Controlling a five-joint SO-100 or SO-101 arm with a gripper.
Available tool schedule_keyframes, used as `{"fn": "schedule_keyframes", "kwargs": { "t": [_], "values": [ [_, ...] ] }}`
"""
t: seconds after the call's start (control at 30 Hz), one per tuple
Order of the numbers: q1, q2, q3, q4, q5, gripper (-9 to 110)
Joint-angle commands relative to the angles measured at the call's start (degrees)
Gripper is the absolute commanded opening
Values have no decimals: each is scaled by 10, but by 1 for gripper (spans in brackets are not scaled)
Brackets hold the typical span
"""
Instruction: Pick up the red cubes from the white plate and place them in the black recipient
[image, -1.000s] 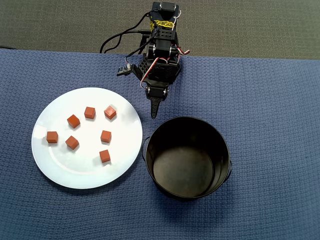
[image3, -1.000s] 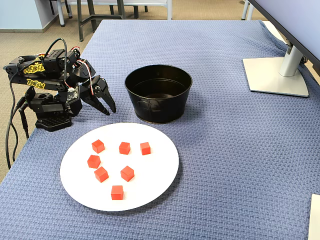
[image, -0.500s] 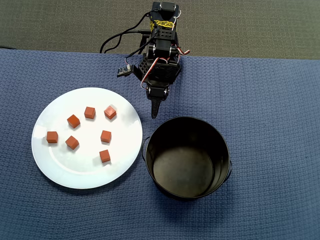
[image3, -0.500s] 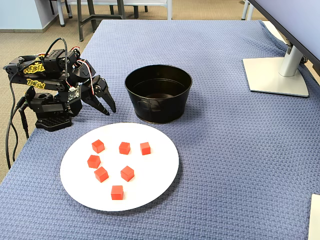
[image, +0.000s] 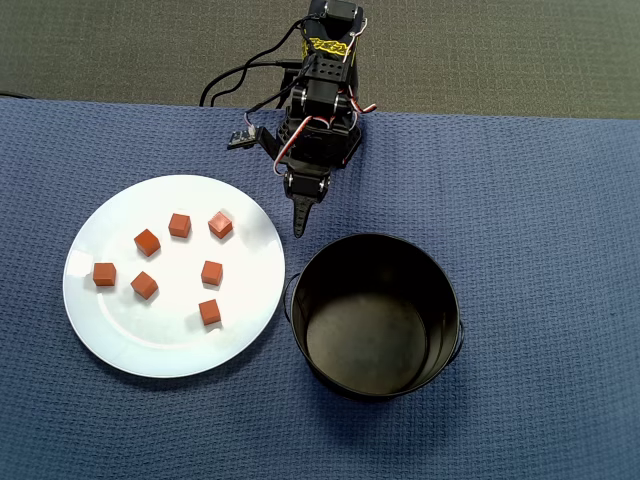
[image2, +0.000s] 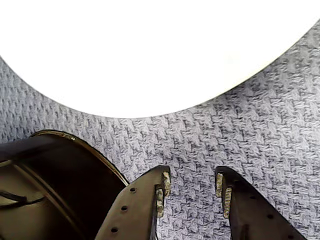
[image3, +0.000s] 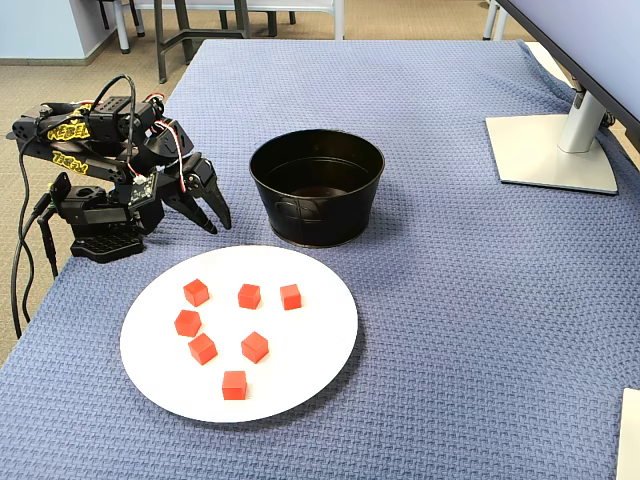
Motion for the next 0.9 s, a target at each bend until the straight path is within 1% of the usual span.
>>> {"fn": "schedule_keyframes", "kwargs": {
  "t": [0.0,0.17,0.23,0.3,0.33,0.43,0.5,0.53,0.57,0.63,0.73,0.87],
  "values": [
    [6,-15,-40,-11,5,3],
    [47,-102,-113,-20,0,4],
    [81,-128,-178,-20,-46,4],
    [100,-146,-253,-4,-69,8],
    [91,-149,-296,37,-97,10],
    [63,-137,-423,215,-203,15],
    [91,-168,-482,289,-300,17],
    [120,-193,-495,294,-346,17],
    [153,-223,-503,279,-392,17],
    [212,-276,-488,214,-484,18],
    [282,-332,-432,94,-590,18],
    [363,-402,-403,-3,-722,20]
  ]
}}
